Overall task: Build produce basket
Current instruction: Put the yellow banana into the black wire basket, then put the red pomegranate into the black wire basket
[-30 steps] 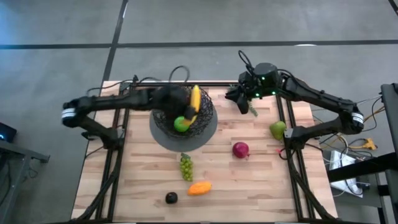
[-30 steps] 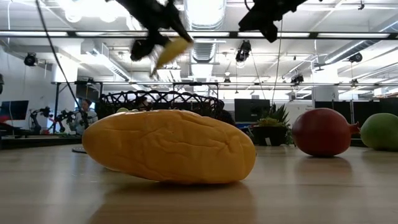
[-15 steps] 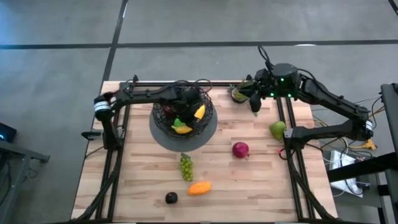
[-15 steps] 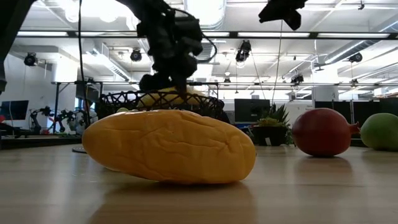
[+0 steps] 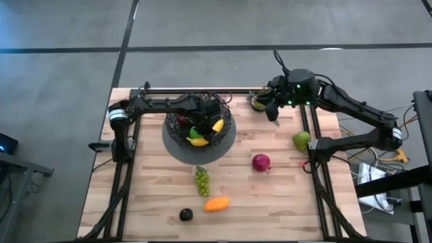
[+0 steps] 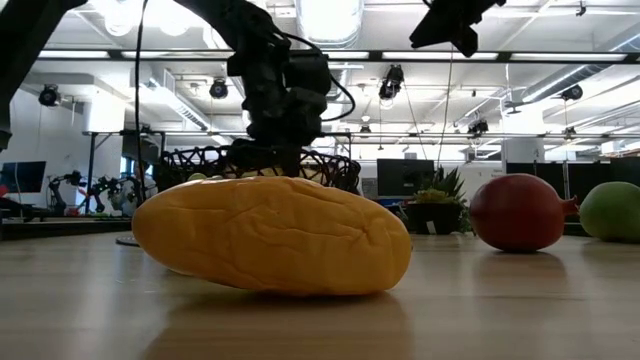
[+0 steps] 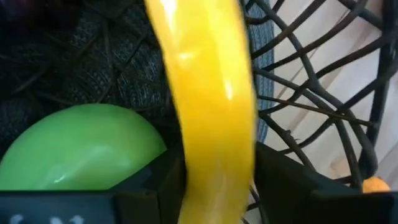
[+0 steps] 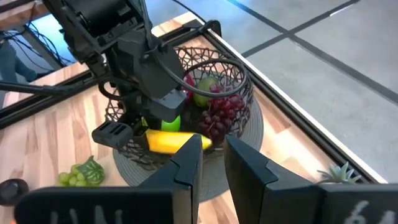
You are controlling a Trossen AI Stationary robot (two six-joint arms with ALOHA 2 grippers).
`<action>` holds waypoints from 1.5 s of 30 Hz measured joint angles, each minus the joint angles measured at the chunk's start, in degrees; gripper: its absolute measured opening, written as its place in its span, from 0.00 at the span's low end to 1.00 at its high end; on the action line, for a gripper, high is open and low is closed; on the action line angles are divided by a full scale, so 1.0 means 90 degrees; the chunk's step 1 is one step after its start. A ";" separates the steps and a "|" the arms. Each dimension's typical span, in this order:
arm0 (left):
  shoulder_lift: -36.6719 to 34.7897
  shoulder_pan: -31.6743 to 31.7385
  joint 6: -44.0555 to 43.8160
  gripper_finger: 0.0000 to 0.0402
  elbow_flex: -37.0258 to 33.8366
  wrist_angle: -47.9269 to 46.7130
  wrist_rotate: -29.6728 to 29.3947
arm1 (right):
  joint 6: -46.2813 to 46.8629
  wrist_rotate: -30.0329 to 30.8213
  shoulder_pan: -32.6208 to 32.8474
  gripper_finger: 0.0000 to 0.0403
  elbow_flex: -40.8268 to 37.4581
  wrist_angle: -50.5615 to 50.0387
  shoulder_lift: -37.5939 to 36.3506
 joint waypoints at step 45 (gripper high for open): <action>-0.2268 -0.0633 -0.0564 0.56 -0.0278 0.0674 -0.2372 | 0.2580 -0.0890 0.3347 0.52 -0.3319 -0.1384 -0.0070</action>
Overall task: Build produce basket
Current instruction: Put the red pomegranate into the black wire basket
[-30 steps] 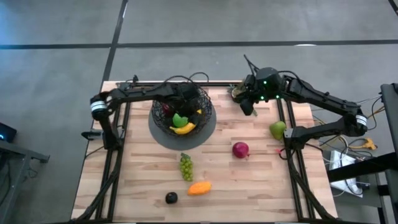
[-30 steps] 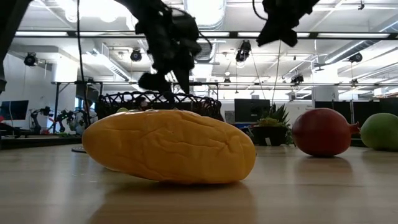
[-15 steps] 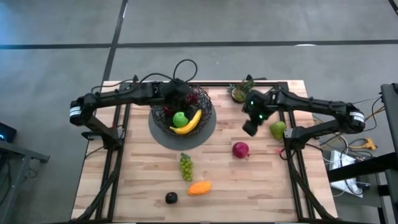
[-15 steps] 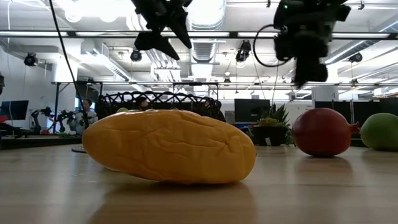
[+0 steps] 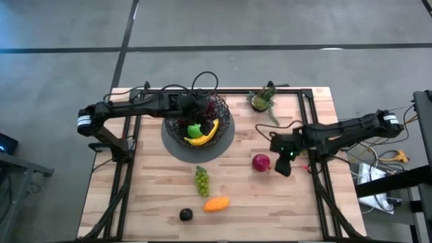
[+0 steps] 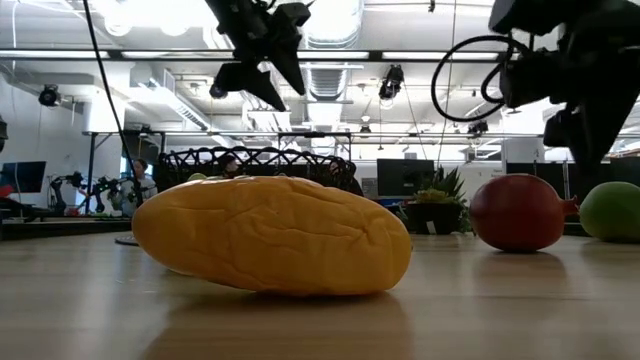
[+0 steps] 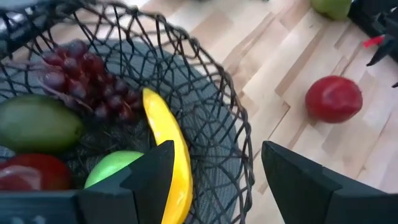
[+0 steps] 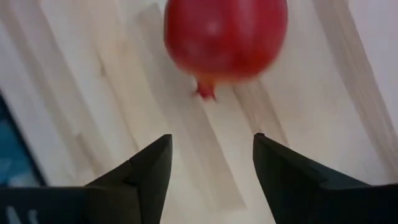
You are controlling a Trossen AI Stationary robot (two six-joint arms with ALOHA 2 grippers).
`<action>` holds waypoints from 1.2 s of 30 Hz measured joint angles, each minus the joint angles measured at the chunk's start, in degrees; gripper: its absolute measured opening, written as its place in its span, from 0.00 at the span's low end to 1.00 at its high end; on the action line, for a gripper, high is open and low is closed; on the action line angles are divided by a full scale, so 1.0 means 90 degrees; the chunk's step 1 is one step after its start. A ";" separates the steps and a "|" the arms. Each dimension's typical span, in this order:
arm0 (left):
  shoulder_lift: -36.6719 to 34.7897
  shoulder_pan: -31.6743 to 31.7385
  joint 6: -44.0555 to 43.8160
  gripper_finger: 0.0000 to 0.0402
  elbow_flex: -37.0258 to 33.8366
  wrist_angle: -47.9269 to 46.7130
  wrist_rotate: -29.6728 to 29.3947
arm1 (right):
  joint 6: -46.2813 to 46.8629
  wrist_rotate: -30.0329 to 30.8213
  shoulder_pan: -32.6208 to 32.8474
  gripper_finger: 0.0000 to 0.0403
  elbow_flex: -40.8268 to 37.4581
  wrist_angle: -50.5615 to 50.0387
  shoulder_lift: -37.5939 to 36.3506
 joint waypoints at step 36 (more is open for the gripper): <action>-0.0953 -0.0222 0.0878 0.56 -0.0166 -0.0479 0.0403 | 0.1044 0.1842 0.0976 0.04 0.1224 0.0937 0.1766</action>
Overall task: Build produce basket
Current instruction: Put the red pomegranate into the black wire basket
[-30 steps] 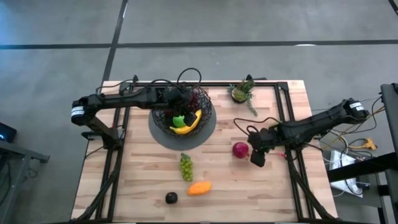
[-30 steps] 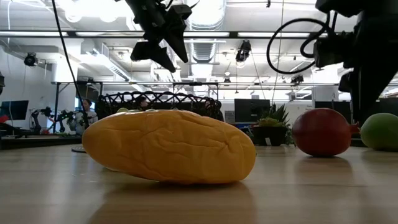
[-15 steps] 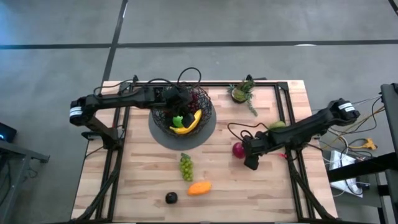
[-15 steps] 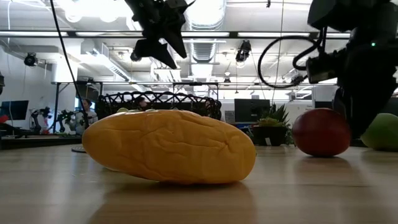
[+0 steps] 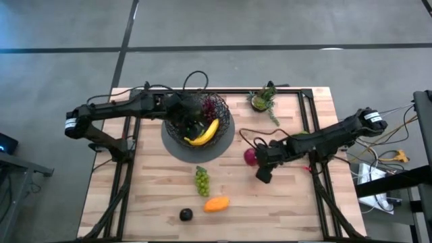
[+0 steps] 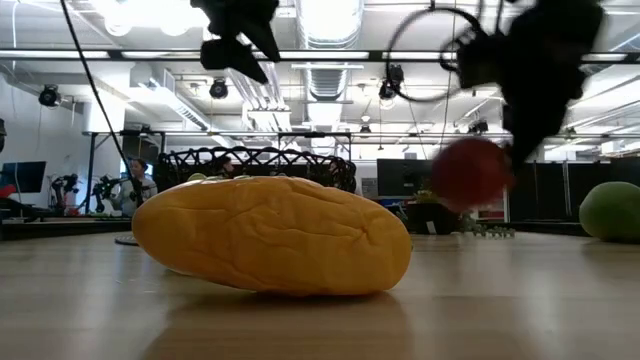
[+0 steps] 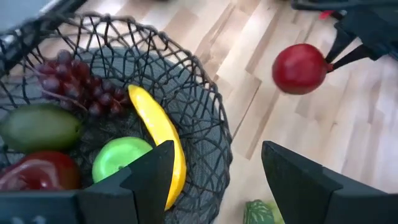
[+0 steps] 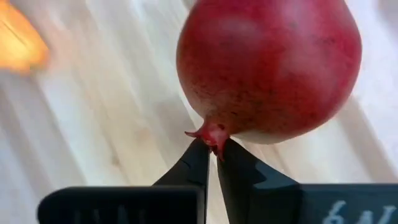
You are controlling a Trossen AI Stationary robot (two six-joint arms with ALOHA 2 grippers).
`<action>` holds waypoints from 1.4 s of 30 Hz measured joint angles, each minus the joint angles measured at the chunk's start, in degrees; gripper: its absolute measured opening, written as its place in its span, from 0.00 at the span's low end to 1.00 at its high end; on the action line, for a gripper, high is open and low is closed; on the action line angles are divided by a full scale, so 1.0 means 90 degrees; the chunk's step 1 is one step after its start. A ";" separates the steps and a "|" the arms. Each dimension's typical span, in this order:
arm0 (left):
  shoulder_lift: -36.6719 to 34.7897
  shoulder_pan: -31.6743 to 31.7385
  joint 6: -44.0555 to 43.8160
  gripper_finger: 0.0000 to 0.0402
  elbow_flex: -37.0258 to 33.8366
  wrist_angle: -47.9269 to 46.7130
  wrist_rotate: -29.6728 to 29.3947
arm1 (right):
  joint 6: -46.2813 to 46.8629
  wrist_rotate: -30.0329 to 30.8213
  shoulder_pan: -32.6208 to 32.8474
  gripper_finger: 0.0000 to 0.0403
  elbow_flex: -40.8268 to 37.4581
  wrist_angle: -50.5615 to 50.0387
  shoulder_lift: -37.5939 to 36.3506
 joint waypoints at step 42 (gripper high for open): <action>-0.2280 -0.0894 0.0116 0.56 -0.1886 0.0968 -0.1440 | -0.2163 -0.0776 -0.0784 0.17 0.2930 -0.2336 0.1149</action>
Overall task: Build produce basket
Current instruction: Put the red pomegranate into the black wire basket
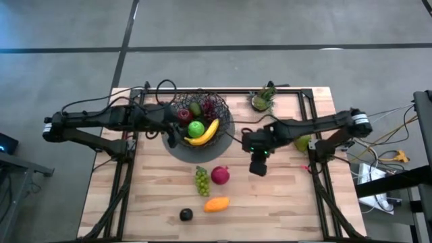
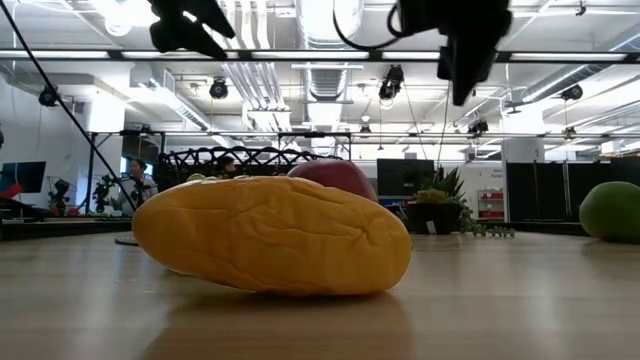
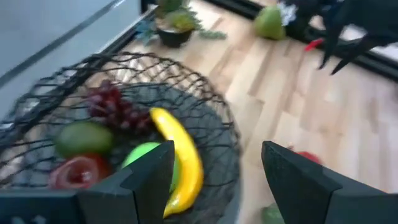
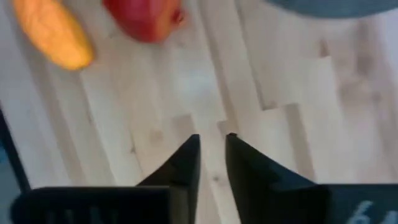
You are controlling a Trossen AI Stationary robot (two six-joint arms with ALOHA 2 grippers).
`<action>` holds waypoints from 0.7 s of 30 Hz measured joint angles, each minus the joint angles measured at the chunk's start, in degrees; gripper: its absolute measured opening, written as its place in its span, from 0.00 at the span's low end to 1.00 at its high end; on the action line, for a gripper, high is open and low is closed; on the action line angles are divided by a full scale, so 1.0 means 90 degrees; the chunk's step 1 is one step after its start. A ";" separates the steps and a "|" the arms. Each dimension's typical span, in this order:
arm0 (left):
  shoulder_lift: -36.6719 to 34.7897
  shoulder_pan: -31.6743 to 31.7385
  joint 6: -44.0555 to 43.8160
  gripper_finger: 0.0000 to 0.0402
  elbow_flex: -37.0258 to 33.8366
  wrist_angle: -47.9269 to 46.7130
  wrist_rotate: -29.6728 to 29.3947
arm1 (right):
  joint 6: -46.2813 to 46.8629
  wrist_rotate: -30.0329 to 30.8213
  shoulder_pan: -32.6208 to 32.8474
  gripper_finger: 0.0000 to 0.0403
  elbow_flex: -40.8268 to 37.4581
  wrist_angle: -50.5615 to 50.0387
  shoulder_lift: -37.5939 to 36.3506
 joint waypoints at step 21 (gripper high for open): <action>0.0036 -0.0848 -0.1409 0.56 -0.0037 0.0321 0.0961 | -0.2954 0.0006 0.0805 0.86 -0.0497 0.3604 0.1254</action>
